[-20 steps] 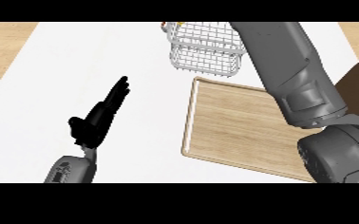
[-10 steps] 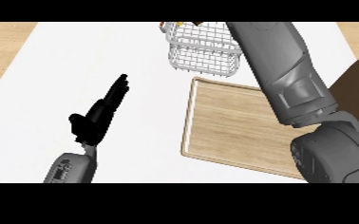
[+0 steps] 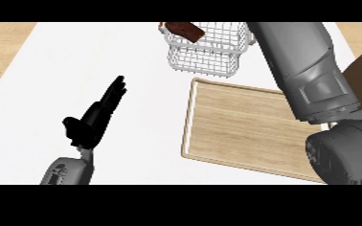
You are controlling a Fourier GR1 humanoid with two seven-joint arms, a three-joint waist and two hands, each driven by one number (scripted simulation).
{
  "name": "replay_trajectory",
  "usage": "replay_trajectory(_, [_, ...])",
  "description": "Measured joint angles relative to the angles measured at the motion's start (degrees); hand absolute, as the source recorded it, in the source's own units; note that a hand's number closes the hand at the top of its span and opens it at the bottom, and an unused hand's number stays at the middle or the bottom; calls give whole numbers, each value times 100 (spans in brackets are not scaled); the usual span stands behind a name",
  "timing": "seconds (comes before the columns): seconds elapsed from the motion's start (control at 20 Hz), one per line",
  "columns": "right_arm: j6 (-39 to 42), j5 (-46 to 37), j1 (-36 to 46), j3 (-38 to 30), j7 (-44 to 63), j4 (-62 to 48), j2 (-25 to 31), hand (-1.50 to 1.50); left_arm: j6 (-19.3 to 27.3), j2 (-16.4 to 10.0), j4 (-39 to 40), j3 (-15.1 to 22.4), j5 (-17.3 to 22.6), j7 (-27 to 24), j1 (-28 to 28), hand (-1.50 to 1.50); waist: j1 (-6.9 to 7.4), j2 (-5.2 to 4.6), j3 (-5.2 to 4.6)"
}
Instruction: Pick the sweet potato from the tray and place it in the tiered basket
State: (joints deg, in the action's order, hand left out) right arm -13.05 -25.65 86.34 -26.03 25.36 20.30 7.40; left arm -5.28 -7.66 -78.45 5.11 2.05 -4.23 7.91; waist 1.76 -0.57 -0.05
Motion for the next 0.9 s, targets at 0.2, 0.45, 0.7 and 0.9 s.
replay_trajectory(0.2, [-739, -243, -119, 64, -53, 207, 441, -150, -7, -26, -17, -20, -5, -10, -87, 0, -58, 18, 1])
replay_trajectory(0.45, [-1112, -116, -587, -115, -482, 678, 929, -150, 0, -22, -4, -87, 29, -16, -141, 0, -159, 48, 7])
replay_trajectory(0.7, [-547, 457, -1242, -559, -966, 1228, 1652, -150, 0, -18, 112, -133, 8, -154, -201, 0, -241, 71, 9])
replay_trajectory(0.9, [182, 849, -1967, -793, -1195, 1637, 2213, -150, 22, 11, 151, -160, 1, -166, -189, 0, -288, 85, 8])
